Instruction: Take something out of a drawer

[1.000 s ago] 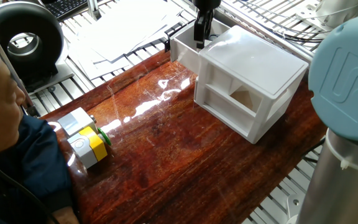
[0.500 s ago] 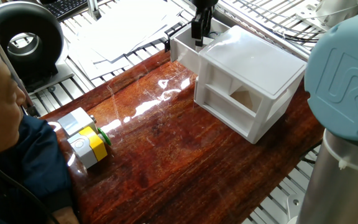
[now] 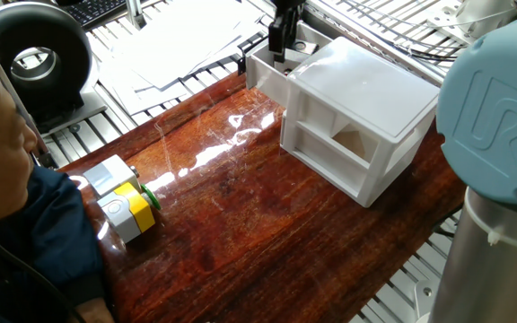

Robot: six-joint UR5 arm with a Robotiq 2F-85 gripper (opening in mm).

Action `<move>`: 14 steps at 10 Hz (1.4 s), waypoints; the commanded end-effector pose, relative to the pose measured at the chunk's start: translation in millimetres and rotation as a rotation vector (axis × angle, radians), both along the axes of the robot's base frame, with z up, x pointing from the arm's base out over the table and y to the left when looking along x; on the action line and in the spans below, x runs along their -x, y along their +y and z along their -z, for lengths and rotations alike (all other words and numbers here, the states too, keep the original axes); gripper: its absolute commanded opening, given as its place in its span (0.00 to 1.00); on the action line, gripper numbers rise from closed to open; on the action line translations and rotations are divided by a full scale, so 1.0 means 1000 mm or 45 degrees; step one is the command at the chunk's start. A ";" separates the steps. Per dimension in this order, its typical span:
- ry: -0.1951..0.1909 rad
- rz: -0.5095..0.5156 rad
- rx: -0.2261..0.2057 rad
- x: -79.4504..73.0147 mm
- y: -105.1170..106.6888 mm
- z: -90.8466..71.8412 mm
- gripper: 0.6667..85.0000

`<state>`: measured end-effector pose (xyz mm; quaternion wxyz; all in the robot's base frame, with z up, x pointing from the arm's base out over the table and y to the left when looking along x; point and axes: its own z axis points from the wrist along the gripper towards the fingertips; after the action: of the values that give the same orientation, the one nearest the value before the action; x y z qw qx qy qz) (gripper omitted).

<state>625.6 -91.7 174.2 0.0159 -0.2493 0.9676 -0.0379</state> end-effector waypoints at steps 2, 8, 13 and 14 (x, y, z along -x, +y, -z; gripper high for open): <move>-0.057 -0.013 -0.038 -0.014 0.011 -0.005 0.00; -0.038 -0.032 -0.019 -0.005 0.006 -0.011 0.00; 0.014 -0.040 0.028 0.012 0.004 -0.030 0.00; 0.019 -0.051 0.058 0.012 0.003 -0.035 0.00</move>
<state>618.3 -89.1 197.3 0.0120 -0.2645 0.9631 -0.0489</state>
